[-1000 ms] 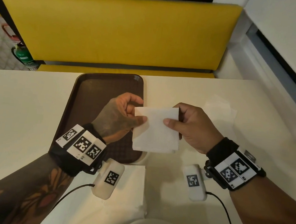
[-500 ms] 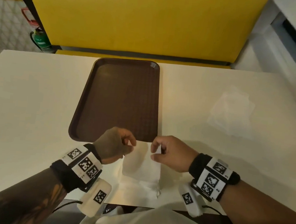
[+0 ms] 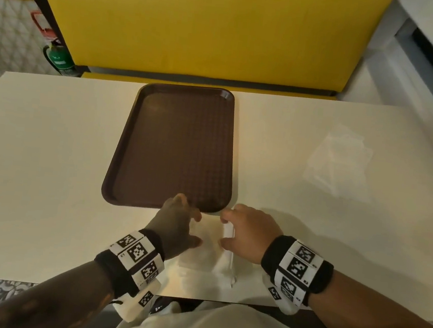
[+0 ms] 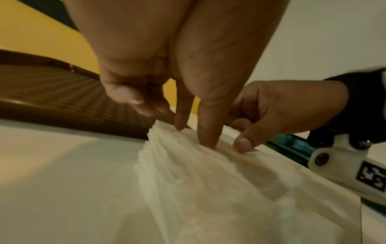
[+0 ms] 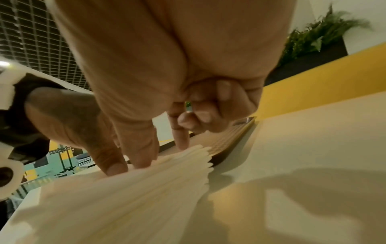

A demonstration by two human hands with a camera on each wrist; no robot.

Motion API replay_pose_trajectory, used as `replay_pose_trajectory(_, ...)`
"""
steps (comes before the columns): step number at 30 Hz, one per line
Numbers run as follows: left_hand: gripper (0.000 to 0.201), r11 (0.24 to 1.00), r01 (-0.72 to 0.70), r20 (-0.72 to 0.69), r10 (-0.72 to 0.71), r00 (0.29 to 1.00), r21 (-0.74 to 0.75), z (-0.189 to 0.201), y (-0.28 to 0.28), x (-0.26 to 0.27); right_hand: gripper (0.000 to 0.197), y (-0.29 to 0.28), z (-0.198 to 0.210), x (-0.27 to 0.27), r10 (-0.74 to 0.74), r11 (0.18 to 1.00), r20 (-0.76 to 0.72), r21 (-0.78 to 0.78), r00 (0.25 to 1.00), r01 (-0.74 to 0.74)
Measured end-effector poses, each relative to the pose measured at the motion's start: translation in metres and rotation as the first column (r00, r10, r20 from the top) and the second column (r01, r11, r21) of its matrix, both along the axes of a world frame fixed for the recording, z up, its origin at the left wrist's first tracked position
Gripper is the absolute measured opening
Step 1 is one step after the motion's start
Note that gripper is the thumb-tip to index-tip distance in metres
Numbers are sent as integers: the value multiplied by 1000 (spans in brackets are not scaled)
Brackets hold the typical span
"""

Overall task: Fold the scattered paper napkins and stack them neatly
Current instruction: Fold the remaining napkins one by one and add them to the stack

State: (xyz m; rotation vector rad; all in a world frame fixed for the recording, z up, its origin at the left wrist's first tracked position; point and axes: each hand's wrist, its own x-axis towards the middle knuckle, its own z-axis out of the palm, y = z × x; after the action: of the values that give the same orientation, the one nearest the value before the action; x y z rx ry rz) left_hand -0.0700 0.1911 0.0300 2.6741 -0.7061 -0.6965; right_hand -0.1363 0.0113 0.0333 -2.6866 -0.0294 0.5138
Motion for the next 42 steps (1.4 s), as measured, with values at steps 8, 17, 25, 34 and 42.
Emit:
replay_pose_trajectory(8, 34, 978, 169, 30, -174, 984, 121, 7, -9, -1, 36, 3, 7, 1, 78, 996, -62, -36, 995, -80)
replay_pose_trajectory(17, 16, 963, 111, 25, -109, 994, -246, 29, -77, 52, 26, -127, 12, 45, -546, 828, -20, -167, 838, 535)
replay_pose_trajectory(25, 20, 958, 32, -70, -54, 996, -284, 16, -147, 85, 78, -258, -38, 42, -930, 362, -67, -340, 361, 868)
replay_pose_trajectory(34, 24, 961, 30, -110, -63, 992, -276, 14, -164, 89, 100, -269, -40, 58, -957, 289, -84, -342, 277, 894)
replay_pose_trajectory(42, 15, 944, 1, -147, -52, 988, -329, 13, -176, 90, 70, -278, -46, 55, -948, 270, -220, -172, 230, 947)
